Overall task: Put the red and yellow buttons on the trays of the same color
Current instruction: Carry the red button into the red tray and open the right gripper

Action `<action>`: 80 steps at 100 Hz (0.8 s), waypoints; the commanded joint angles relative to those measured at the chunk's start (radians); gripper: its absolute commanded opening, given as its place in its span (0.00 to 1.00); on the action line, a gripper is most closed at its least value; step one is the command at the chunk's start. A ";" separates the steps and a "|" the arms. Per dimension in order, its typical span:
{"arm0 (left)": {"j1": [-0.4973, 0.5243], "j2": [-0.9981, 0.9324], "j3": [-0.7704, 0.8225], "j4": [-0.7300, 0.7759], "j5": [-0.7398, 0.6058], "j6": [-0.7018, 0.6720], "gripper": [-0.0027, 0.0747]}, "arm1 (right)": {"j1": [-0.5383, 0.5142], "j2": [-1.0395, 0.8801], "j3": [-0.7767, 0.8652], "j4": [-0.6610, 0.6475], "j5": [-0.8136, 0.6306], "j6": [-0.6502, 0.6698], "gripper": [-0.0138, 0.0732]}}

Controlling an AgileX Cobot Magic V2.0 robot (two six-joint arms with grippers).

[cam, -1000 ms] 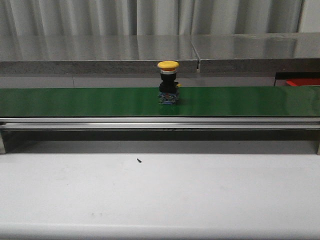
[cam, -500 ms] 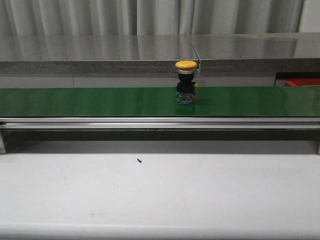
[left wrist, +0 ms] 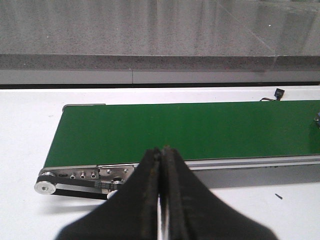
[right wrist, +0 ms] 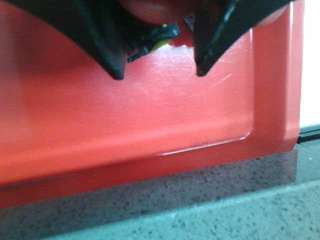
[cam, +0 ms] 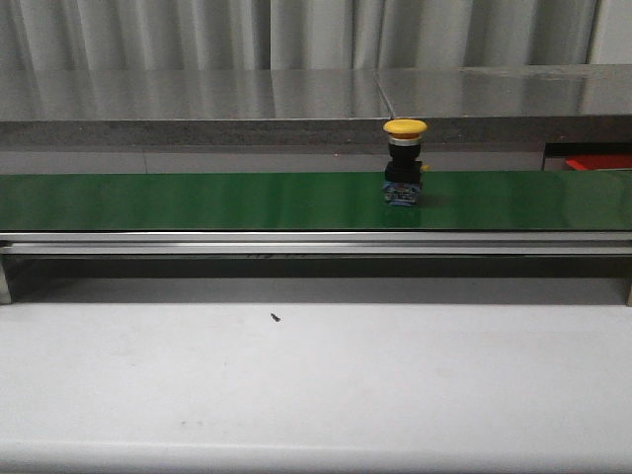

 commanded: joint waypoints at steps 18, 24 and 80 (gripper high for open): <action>-0.007 0.002 -0.026 -0.023 -0.068 -0.003 0.01 | -0.006 -0.037 -0.036 0.043 -0.058 -0.006 0.35; -0.007 0.002 -0.026 -0.023 -0.068 -0.003 0.01 | -0.006 -0.033 -0.036 0.043 -0.058 -0.006 0.35; -0.007 0.002 -0.026 -0.023 -0.068 -0.003 0.01 | -0.006 -0.039 -0.085 0.052 -0.064 -0.006 0.78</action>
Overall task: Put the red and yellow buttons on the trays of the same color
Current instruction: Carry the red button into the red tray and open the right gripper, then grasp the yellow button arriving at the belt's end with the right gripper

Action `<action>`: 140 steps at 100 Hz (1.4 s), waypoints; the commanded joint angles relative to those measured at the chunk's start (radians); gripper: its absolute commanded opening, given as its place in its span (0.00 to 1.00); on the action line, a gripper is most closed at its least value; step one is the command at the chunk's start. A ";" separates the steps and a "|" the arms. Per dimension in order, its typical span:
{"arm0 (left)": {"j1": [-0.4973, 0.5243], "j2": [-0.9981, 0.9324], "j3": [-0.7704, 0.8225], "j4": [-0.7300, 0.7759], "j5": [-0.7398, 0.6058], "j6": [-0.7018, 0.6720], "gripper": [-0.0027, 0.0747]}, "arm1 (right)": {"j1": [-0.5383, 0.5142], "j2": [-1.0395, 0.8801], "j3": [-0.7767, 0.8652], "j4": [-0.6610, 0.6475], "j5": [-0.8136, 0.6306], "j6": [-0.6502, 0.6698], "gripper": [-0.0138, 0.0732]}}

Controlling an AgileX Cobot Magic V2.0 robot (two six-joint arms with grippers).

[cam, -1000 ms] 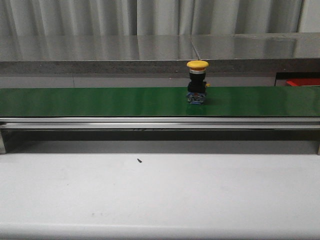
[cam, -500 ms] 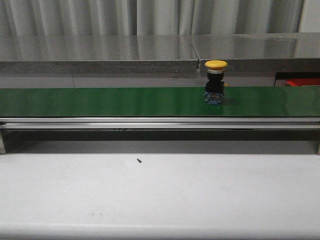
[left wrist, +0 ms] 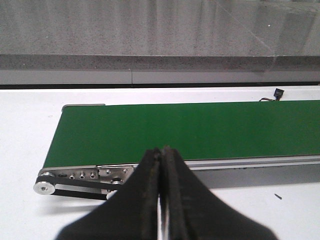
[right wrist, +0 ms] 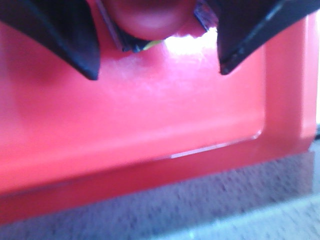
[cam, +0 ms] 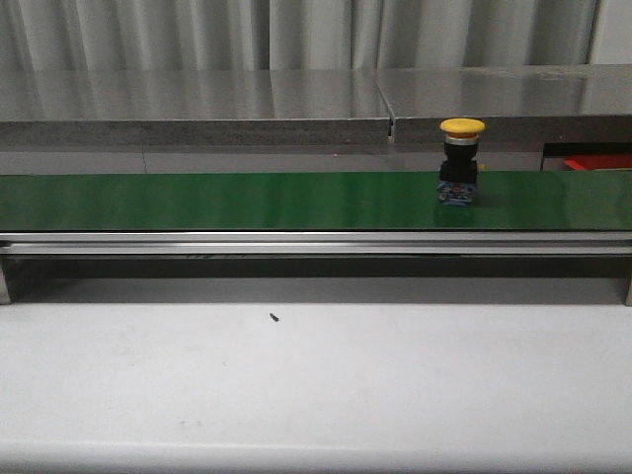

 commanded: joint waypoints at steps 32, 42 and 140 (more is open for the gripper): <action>-0.007 0.002 -0.026 -0.023 -0.068 -0.003 0.01 | -0.006 -0.179 -0.072 0.028 0.028 -0.013 0.77; -0.007 0.002 -0.026 -0.023 -0.068 -0.003 0.01 | -0.006 -0.225 -0.072 0.027 0.090 -0.039 0.77; -0.007 0.002 -0.026 -0.023 -0.068 -0.003 0.01 | -0.006 -0.747 0.278 0.018 0.373 -0.087 0.77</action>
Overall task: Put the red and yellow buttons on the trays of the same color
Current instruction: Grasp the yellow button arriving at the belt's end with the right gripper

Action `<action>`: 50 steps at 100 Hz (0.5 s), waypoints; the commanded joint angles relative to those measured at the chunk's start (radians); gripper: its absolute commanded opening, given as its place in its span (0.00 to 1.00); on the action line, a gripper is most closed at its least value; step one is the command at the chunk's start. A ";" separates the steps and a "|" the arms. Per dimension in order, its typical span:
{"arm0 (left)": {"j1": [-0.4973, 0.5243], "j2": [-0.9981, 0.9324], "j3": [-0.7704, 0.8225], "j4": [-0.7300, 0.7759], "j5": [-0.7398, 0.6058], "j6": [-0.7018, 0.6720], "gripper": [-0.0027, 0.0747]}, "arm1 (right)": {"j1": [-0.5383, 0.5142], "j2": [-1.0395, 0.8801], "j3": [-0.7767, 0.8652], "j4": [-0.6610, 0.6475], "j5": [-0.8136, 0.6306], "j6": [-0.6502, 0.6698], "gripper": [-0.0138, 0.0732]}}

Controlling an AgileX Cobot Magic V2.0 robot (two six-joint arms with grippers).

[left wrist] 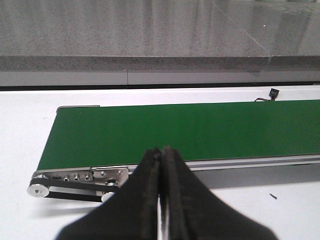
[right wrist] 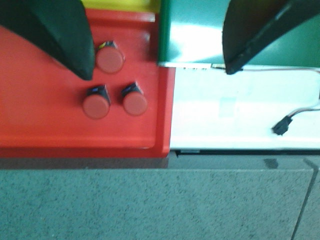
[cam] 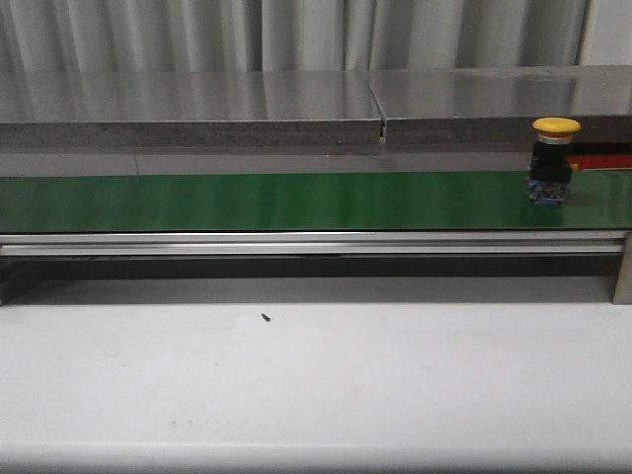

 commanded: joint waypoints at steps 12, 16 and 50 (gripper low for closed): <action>-0.007 0.002 -0.026 -0.023 -0.068 -0.003 0.01 | -0.006 -0.208 0.250 0.024 -0.061 -0.050 0.77; -0.007 0.002 -0.026 -0.023 -0.068 -0.003 0.01 | -0.006 -0.248 0.316 0.024 -0.091 -0.062 0.77; -0.007 0.002 -0.026 -0.023 -0.068 -0.003 0.01 | -0.004 -0.497 0.898 0.024 -0.348 -0.131 0.77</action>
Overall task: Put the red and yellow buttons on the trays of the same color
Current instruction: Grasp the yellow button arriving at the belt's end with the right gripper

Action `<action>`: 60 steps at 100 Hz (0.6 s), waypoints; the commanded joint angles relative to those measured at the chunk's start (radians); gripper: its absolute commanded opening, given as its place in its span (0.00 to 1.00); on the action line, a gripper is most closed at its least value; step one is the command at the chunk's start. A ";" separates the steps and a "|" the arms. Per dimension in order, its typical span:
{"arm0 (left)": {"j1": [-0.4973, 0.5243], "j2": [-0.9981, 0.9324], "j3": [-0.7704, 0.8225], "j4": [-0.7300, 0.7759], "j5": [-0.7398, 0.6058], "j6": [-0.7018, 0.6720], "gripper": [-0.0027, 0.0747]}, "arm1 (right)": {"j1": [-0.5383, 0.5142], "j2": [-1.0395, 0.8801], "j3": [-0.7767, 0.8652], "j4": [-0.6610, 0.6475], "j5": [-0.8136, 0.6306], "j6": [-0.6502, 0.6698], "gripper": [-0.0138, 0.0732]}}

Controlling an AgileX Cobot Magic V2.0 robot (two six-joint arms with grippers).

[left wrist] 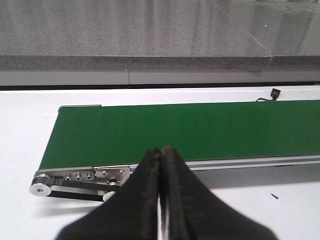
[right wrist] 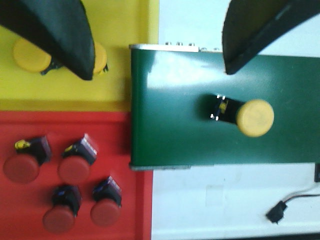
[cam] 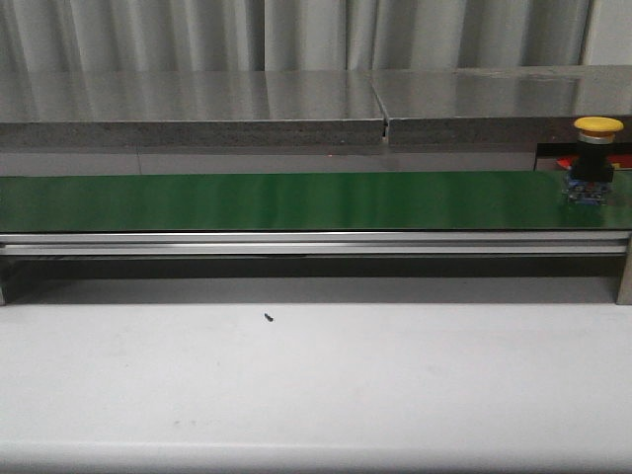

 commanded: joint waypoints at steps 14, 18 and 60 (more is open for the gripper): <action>-0.007 0.002 -0.026 -0.023 -0.068 -0.003 0.01 | 0.022 -0.080 0.169 0.024 -0.165 -0.037 0.77; -0.007 0.002 -0.026 -0.023 -0.068 -0.003 0.01 | 0.042 -0.074 0.181 0.024 -0.176 -0.048 0.77; -0.007 0.002 -0.026 -0.023 -0.068 -0.003 0.01 | 0.193 0.041 0.174 -0.009 -0.348 -0.083 0.79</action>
